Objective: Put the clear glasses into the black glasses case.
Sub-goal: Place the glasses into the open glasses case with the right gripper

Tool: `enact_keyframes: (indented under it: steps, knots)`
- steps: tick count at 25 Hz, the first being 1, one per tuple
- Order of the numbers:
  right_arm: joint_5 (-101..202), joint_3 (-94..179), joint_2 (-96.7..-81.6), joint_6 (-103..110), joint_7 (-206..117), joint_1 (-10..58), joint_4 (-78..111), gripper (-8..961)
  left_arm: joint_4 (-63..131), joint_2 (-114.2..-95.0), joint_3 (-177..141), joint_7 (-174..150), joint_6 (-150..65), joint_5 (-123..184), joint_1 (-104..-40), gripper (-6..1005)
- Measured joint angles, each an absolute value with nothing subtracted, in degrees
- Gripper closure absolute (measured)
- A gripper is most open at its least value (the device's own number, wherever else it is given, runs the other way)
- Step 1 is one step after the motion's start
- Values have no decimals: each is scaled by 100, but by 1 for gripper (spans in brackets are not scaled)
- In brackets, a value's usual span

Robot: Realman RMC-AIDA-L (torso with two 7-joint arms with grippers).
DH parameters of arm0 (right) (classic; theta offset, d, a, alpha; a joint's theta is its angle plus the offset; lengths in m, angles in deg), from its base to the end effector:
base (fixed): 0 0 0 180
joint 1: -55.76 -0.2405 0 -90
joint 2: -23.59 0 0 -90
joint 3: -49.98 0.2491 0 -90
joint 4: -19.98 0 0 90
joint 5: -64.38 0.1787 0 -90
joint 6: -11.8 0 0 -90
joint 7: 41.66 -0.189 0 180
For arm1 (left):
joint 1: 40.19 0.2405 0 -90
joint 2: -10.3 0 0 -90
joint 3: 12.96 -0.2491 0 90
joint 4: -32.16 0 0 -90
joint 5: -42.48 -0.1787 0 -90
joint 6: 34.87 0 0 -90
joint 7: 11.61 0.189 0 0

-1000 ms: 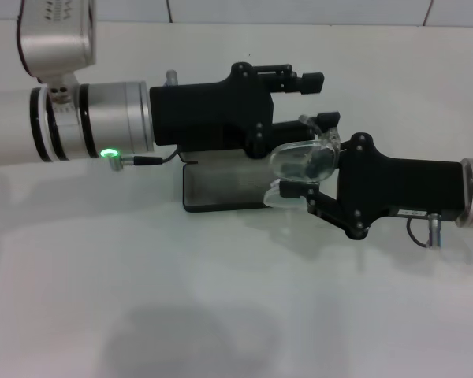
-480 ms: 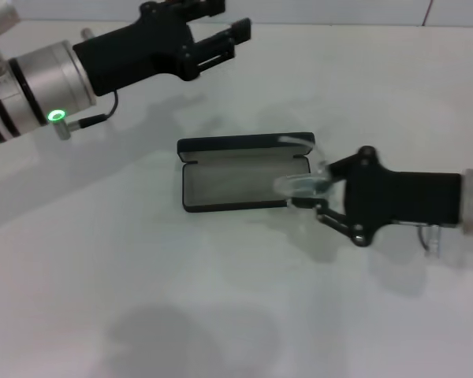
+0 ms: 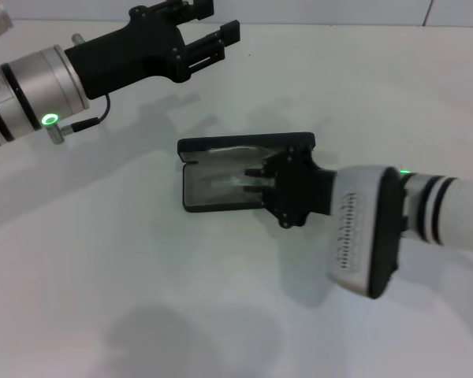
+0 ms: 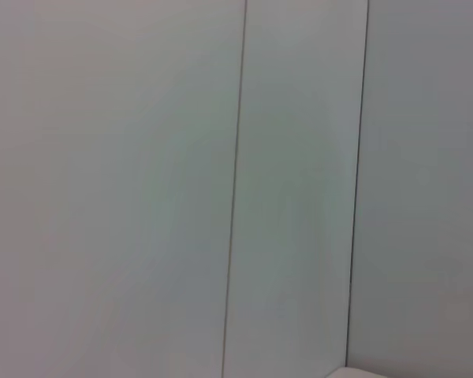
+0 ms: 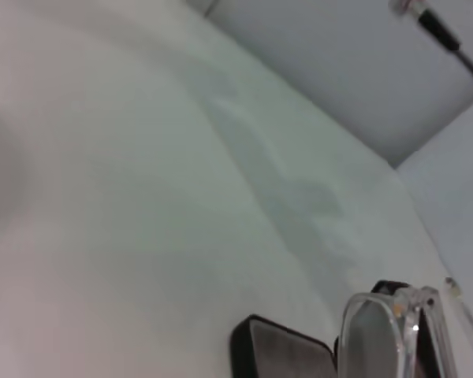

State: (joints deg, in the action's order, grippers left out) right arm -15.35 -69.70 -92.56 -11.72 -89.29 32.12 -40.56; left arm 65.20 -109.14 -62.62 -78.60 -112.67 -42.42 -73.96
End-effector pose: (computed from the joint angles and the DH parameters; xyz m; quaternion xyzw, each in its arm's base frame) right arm 0.1546 0.3245 -0.1375 -0.9296 -0.2446 0.0339 0.2735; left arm -0.1619 0.3734 -0.0148 -0.8850 -0.1370 -0.3711 0.2456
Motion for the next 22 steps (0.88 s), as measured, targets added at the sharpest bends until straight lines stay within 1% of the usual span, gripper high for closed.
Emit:
enact_keyframes:
  steps: [8,22]
  knots:
    - [-1484,-7912,-9259,331,-9200,2945,-4010,811,6520,-10914,-6293,-7864,-11265,-4256,-7410,406]
    - [-1561,-8188,-9260,1014,-9026,3125,-4077,806,6485,-10918,-6302,-7864,-11265,-4261,-7421,405]
